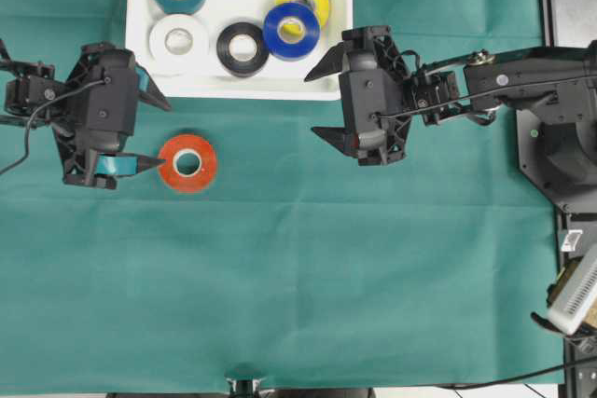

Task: Put the tape alternately from left to right into the white case.
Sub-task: 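Lower the left gripper onto the red tape roll and grasp it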

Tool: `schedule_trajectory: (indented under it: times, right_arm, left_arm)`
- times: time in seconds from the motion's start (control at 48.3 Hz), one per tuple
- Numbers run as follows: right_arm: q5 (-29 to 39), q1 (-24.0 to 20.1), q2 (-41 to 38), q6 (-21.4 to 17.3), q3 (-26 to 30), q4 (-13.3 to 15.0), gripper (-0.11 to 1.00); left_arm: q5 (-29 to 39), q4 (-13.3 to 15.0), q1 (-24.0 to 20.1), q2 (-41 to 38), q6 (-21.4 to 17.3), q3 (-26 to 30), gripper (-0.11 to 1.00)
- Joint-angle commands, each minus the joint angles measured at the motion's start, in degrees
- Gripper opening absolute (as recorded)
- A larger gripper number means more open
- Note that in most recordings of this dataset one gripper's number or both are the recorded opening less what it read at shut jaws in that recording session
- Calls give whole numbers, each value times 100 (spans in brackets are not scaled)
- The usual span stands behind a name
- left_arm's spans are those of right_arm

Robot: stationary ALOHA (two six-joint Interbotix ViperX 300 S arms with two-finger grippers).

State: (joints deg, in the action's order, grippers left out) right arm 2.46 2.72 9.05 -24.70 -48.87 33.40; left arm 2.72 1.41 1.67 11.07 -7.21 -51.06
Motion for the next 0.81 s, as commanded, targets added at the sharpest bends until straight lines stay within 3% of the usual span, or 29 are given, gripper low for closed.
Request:
schedule_trajectory:
  times: [0.0,0.787]
  right_arm:
    - [-44,-18,114,-9,53,9,70]
    - [-62,-18,105,-9,44,9,70]
  left_arm:
    - [-44,9,18,-62,9,176,89]
    - [132,9,-141,-1459,9,853,89]
